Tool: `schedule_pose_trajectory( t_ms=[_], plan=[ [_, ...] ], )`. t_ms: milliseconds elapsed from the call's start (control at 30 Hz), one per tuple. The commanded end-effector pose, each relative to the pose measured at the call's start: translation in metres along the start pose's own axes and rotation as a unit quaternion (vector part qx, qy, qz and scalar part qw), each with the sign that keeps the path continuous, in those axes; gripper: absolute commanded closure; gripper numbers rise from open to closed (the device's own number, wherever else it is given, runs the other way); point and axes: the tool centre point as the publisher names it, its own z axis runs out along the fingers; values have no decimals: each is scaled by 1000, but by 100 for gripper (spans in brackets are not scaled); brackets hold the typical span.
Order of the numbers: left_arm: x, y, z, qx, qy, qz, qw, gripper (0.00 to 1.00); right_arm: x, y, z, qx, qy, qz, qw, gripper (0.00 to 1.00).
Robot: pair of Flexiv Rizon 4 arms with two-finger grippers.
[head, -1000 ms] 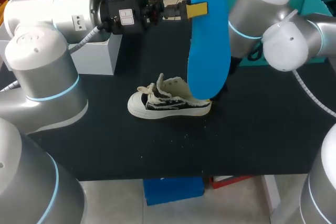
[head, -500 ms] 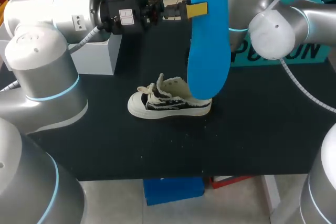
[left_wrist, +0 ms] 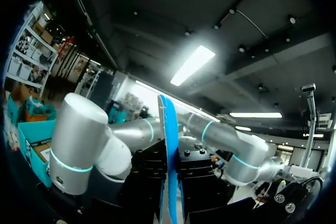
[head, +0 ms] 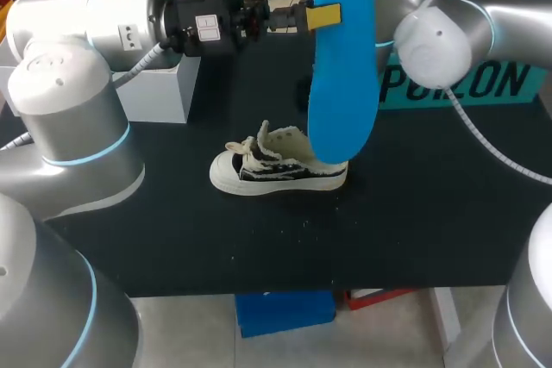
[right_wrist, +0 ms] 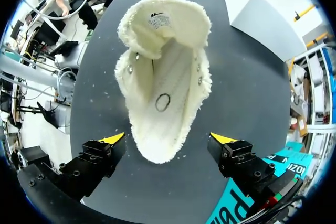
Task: Take the shoe out of the shoebox, open the shoe tongue, remove and reinsert the insole, then place the shoe into the shoebox
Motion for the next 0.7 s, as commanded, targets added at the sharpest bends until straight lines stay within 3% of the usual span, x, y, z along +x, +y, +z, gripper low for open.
schedule_pose_trajectory(
  t_ms=[33, 200, 367, 500, 700],
  plan=[
    [1, 1, 0, 0, -1, 0, 1000, 100, -1, 1, 2, -21, -1, 8, 1000, 0],
    [1, 1, 0, 0, -1, 0, 1000, 100, -1, 1, 4, -103, -32, 21, 994, 0],
    [1, 1, 0, 0, -1, 0, 1000, 100, 0, -1, 6, -158, -48, 23, 986, 0],
    [1, 1, 0, 0, -1, 0, 1000, 100, -1, -1, 7, -237, -80, 31, 968, 0],
    [1, 1, 0, 0, -1, 0, 1000, 100, -5, -3, 9, -309, -112, 49, 943, 0]
  ],
)
